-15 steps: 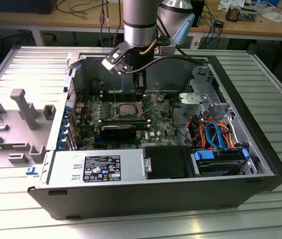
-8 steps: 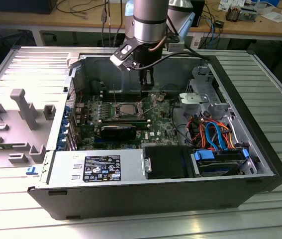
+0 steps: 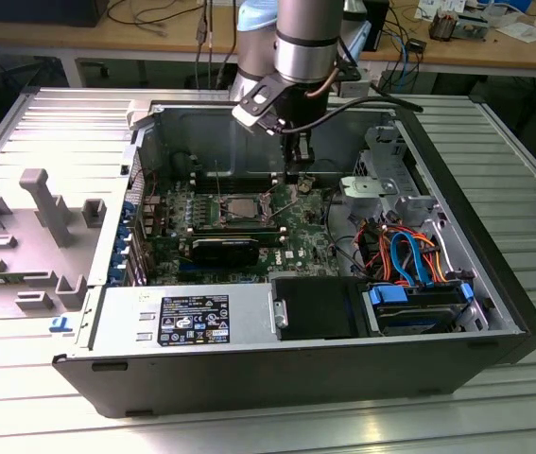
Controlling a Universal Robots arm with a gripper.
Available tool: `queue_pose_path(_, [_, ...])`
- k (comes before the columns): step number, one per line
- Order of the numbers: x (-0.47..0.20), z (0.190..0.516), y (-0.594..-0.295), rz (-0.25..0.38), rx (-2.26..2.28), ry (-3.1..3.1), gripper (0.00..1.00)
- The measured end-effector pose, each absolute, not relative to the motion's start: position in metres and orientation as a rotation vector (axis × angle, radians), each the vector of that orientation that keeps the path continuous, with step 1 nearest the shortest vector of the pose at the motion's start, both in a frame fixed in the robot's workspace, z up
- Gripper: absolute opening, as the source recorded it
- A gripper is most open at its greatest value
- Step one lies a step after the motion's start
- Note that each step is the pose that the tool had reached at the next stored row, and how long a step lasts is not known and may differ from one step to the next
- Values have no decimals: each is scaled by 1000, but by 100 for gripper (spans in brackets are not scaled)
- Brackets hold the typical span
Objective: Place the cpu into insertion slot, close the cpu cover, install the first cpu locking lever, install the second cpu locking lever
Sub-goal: 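Close the cpu cover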
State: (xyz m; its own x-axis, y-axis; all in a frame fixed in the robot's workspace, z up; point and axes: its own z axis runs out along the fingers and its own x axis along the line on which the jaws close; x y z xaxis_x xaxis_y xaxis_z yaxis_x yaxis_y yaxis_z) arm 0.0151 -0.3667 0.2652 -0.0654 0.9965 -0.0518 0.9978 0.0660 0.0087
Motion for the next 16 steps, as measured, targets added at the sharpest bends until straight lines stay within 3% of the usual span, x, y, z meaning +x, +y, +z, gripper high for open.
queue_pose_path(16, [41,245,-366,-54,2120,2265,11])
